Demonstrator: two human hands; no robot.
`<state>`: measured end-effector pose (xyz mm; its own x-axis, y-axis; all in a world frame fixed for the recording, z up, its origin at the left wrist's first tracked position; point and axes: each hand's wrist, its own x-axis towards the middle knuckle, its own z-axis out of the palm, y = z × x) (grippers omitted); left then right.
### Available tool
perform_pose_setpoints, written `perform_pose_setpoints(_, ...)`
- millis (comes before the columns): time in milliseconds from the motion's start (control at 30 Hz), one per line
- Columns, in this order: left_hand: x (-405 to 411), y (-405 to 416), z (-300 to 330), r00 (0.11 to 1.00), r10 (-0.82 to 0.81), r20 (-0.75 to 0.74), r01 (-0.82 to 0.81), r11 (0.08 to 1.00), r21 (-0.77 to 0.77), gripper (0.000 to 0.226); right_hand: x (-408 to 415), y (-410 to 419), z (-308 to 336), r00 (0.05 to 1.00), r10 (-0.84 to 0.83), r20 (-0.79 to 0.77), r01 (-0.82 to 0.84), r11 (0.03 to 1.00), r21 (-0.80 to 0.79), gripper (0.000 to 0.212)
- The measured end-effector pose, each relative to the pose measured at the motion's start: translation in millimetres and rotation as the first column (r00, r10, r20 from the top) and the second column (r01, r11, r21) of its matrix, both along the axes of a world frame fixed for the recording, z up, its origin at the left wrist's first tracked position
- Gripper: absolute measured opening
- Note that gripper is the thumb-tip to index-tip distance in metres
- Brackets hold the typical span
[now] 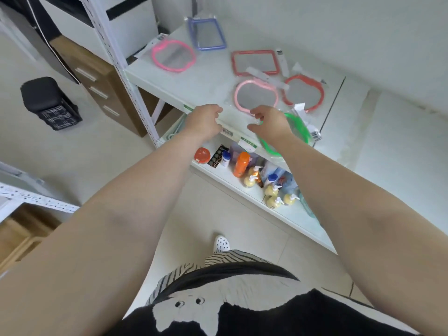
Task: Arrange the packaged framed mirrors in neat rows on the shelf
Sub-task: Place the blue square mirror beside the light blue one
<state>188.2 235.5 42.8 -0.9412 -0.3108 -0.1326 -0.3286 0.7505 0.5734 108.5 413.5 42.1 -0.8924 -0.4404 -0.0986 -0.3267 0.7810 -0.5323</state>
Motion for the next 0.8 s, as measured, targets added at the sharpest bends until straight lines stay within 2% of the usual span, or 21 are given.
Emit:
perform_pose_setpoints(167,-33,-35,-4,1.0,-0.004,0.016,0.004,1.0,-0.007,0.055,-37,-37,-1,1.0,0.016,0.025,-0.016,1.0,0.005,0.05)
perform_pose_setpoints(400,-79,-103,-12,0.998,-0.036,0.045,0.037,0.999,-0.023,0.054,-69,-97,-14,0.998,-0.034,0.06,0.035,0.999,-0.01,0.043)
perform_pose_setpoints(800,-153,-244,-11,0.964,-0.247,0.099,0.256,0.962,-0.093,0.05,-104,-208,-14,0.96,-0.274,0.055,0.272,0.962,0.037,0.044)
